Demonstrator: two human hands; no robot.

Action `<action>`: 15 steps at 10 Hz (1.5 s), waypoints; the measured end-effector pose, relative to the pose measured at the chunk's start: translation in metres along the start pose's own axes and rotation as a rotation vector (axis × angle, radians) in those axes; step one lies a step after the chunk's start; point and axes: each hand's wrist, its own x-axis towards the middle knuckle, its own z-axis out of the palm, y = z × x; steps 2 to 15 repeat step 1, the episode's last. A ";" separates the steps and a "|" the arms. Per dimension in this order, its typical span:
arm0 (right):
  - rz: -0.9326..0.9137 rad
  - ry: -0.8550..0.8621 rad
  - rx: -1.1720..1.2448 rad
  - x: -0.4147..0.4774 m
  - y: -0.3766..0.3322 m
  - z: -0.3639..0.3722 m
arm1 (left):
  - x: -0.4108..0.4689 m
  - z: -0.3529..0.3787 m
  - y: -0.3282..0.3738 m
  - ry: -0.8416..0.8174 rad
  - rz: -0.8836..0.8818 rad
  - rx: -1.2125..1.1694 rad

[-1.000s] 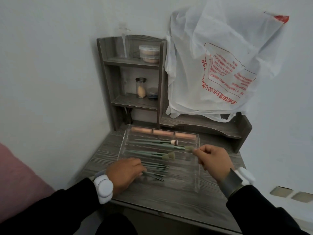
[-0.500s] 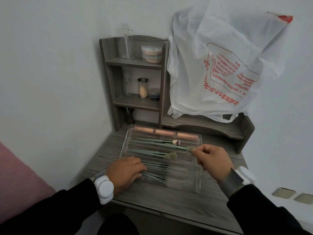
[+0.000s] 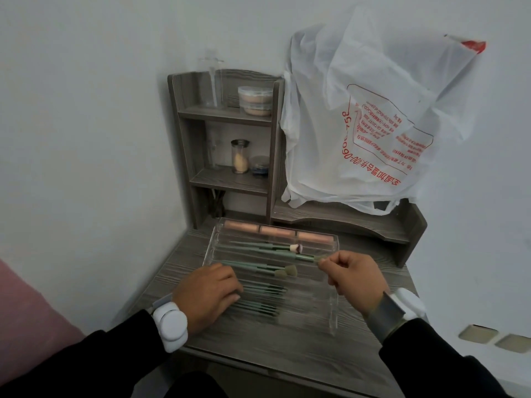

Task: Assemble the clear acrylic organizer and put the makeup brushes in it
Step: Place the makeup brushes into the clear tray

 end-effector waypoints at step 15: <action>-0.020 0.022 -0.076 0.001 0.002 0.001 | 0.007 -0.004 0.001 0.054 -0.052 -0.029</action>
